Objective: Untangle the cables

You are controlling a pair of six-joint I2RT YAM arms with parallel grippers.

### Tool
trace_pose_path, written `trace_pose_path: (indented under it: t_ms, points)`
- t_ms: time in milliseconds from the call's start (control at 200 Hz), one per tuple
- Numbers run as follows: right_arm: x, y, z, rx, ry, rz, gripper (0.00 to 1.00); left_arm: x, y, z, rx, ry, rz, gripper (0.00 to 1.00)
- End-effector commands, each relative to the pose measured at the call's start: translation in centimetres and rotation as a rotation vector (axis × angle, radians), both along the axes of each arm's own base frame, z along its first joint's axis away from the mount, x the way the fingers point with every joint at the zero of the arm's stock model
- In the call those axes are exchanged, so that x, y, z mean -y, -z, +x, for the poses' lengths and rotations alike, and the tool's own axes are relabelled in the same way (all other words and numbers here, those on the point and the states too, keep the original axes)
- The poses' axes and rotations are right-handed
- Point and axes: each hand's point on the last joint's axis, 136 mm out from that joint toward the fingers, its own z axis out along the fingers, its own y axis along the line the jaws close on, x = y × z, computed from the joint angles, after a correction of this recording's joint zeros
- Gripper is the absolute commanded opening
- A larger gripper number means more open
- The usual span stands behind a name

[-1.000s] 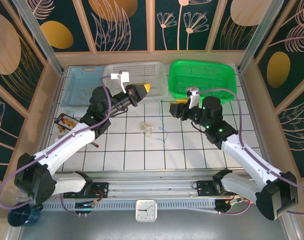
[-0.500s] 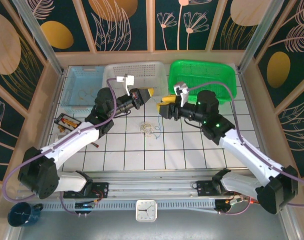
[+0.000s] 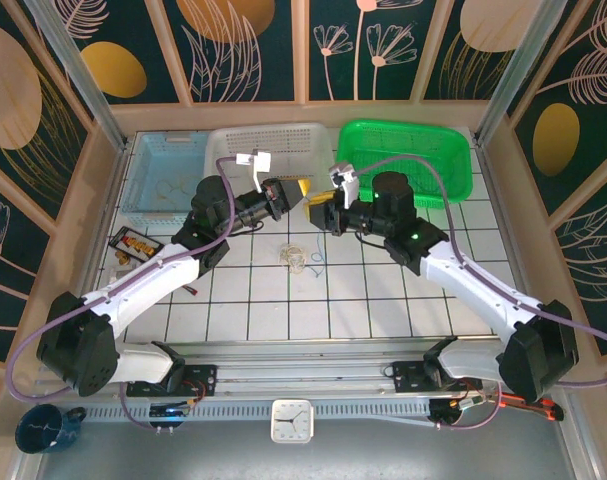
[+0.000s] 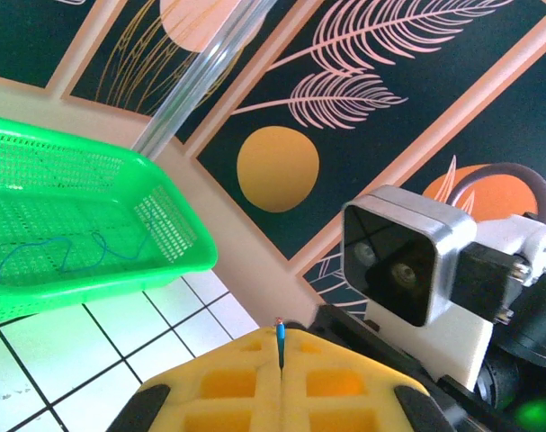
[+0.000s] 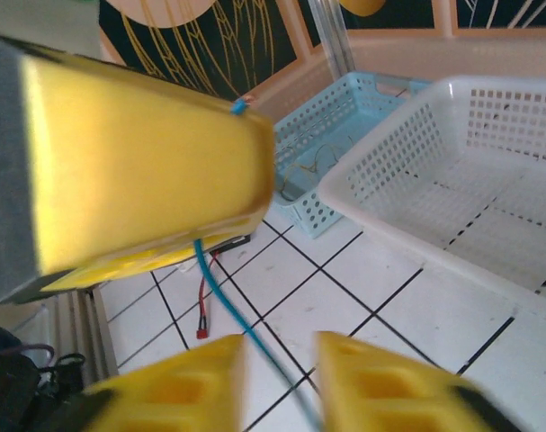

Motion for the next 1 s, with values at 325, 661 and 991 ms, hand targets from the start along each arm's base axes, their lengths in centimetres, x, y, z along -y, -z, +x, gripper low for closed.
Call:
trace_pose_path:
  t_ms: [325,661,991]
  points:
    - [1.8,-4.6,2.8,0.096,0.11,0.04,0.0,-0.4,-2.6,-0.3,0.069,-0.026,-0.058,0.65]
    - [9.6,-11.6,10.6,0.201,0.511,0.091,0.0,-4.2,-4.5,-0.3,0.117,-0.221,-0.024,0.99]
    - [18.7,-13.1,19.9,0.27,0.99,0.104,0.0,-5.1,-2.5,-0.7,0.065,-0.246,-0.031,0.99]
